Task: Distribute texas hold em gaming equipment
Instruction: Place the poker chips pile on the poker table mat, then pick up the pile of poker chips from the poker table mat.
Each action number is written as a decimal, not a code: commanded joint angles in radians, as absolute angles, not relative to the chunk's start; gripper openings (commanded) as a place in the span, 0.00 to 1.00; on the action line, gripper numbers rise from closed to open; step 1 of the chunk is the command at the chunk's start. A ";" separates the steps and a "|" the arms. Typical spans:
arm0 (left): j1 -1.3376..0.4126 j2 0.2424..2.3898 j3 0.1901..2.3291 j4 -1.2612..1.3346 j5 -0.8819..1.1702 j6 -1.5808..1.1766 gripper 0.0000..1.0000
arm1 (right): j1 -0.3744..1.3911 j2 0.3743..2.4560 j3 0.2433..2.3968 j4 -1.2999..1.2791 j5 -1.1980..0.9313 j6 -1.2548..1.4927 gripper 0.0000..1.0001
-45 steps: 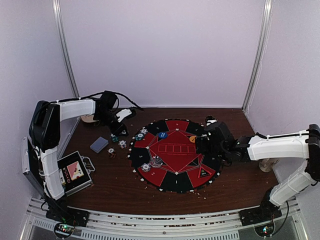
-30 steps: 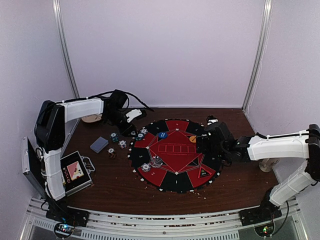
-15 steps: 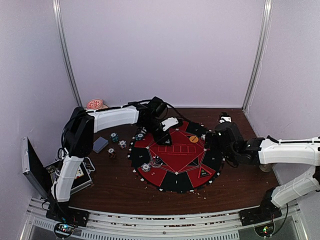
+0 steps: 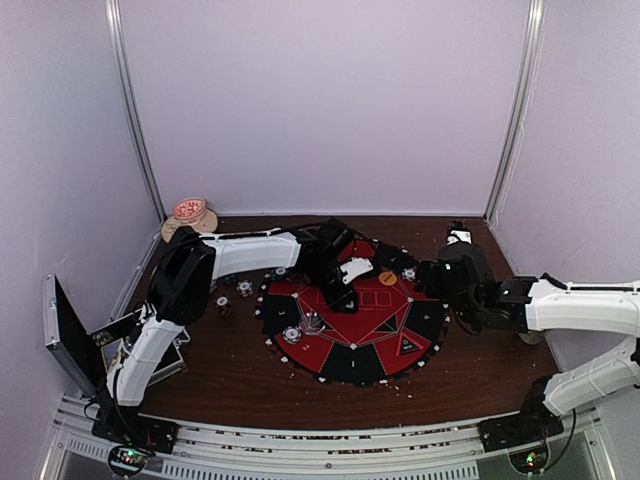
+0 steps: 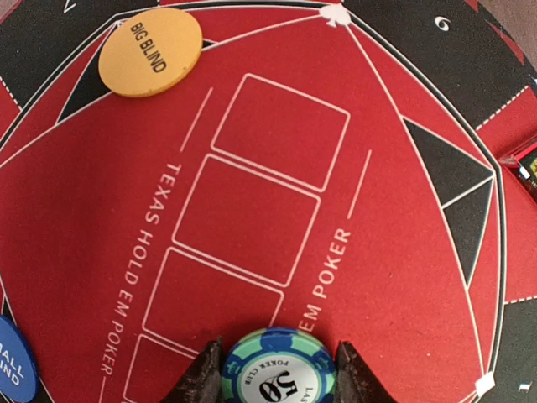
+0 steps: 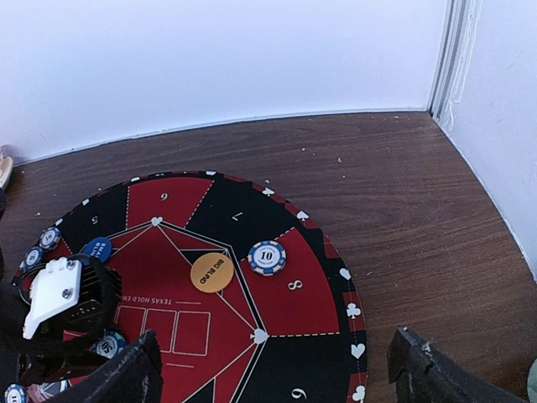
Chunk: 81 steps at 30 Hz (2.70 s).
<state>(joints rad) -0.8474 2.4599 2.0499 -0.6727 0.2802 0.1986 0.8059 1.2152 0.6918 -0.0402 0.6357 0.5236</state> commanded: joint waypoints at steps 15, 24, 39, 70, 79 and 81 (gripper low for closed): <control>-0.806 2.254 1.997 -0.629 0.251 0.184 0.98 | 0.801 1.305 0.738 -0.035 0.539 0.469 0.98; -0.578 1.930 1.729 -0.565 0.299 0.186 0.98 | 0.822 1.571 0.981 -0.144 0.363 0.472 0.98; -0.363 1.581 1.167 -0.317 0.182 0.238 0.98 | 0.903 1.962 1.279 -0.186 0.298 0.556 0.95; -0.339 1.456 0.988 -0.115 0.055 0.179 0.98 | 0.948 2.081 1.301 -0.231 0.403 0.640 0.85; -0.337 1.448 0.984 -0.111 0.058 0.178 0.98 | 0.920 2.109 1.289 -0.193 0.326 0.668 0.76; -0.337 1.444 0.982 -0.109 0.057 0.178 0.98 | 0.919 2.108 1.286 -0.193 0.323 0.674 0.72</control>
<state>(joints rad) -0.3473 1.4788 0.9932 -0.1574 0.0593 0.1909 0.9321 2.0972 1.3151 -0.1875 0.3706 0.6506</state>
